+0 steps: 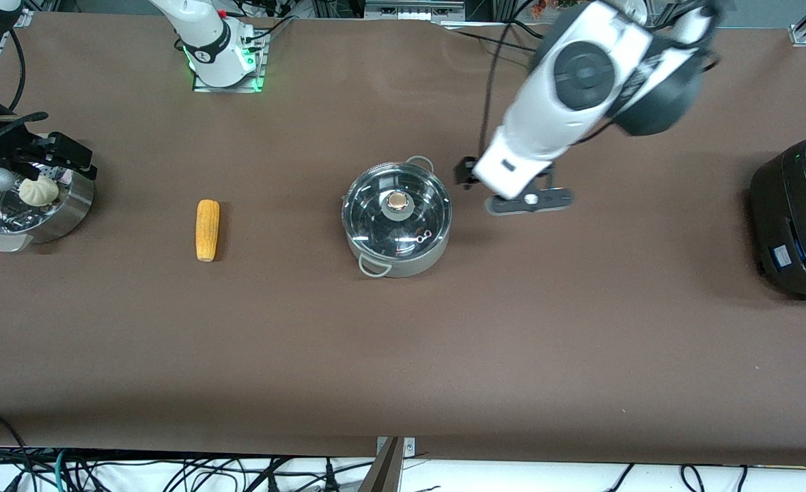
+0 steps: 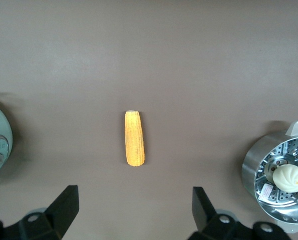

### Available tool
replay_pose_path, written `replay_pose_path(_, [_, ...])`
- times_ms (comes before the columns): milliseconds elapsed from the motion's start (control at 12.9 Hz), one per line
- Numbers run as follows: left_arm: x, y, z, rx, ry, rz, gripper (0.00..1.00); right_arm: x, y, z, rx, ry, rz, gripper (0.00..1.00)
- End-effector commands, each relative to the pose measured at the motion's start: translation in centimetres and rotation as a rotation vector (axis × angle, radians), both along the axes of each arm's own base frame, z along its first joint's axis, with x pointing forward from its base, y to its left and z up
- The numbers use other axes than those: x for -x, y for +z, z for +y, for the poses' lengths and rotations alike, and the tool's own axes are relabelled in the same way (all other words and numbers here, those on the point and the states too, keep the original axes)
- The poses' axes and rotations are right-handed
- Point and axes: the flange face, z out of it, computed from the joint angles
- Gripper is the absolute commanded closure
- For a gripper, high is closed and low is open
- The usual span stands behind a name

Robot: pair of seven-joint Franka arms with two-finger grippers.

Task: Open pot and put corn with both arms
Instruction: 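Reach the left gripper to the pot lid knob while the right gripper reaches the corn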

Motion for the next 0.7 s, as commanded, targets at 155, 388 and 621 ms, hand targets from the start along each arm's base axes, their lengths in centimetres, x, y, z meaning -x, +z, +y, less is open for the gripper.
replay_pose_path(155, [-0.5,-4.1,-7.9,0.006,0.034,-0.032,0.0,-1.2,-4.8,2.7,0.018,0.033,0.124,0.0])
replay_pose_path(388, [2.5,-7.8,-13.3,-0.005,0.051,-0.052,0.0,-2.8,-15.3,4.3,0.021,0.041,0.223,0.0])
replay_pose_path(621, [4.6,-9.4,-15.2,-0.012,0.018,-0.049,0.0,-1.4,-22.9,4.1,0.021,0.04,0.168,0.0])
